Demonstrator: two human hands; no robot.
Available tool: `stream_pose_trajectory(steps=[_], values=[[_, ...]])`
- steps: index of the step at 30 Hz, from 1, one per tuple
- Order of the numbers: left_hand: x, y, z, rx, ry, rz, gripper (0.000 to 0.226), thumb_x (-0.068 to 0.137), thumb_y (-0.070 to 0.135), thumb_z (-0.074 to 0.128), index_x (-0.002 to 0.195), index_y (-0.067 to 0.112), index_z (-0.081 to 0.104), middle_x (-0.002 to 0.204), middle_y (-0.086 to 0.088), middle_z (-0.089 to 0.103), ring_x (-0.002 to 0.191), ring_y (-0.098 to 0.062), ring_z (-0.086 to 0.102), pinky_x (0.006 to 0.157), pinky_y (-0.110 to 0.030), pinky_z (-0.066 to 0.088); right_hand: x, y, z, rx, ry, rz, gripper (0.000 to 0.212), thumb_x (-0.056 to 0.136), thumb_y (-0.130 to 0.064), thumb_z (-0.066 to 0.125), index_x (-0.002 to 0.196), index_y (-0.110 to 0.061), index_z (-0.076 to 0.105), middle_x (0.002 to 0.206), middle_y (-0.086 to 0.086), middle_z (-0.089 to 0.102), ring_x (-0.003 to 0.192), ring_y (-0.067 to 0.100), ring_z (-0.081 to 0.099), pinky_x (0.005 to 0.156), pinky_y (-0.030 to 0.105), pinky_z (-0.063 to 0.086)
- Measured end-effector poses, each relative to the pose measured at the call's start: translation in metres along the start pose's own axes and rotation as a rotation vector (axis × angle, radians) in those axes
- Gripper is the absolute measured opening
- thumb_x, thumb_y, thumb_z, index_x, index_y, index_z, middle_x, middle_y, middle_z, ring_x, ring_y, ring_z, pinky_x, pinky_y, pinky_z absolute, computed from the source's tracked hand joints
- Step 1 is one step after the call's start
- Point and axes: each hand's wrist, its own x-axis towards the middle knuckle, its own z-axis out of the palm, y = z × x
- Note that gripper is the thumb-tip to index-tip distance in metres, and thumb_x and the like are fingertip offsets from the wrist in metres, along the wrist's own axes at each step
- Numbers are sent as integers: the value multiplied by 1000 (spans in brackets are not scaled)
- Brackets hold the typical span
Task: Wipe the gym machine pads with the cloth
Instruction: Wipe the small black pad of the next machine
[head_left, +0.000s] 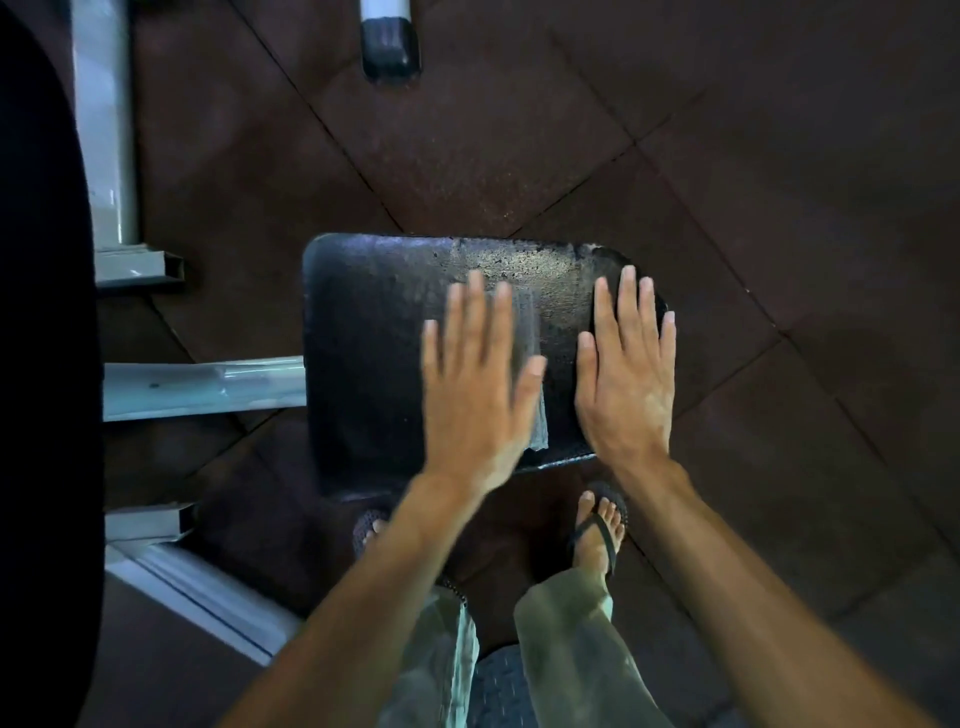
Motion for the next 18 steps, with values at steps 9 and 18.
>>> stream_pose_trajectory(steps=[9, 18], values=[[47, -79, -22, 123, -39, -102, 56, 107, 33, 21, 159, 19, 7, 168, -5, 3, 155, -26, -1, 125, -54, 12, -1, 0, 1, 12, 69, -5, 50, 106, -27, 24, 155, -18, 24, 165, 4, 17, 153, 19, 13, 125, 43, 16], [-30, -20, 3, 85, -129, 222, 54, 108, 32, 23, 158, 16, 17, 167, -8, 9, 155, -27, 3, 126, -49, 14, -3, -1, 3, -26, 68, 1, 53, 105, -30, 23, 156, -18, 20, 166, 4, 14, 154, 20, 11, 125, 43, 14]])
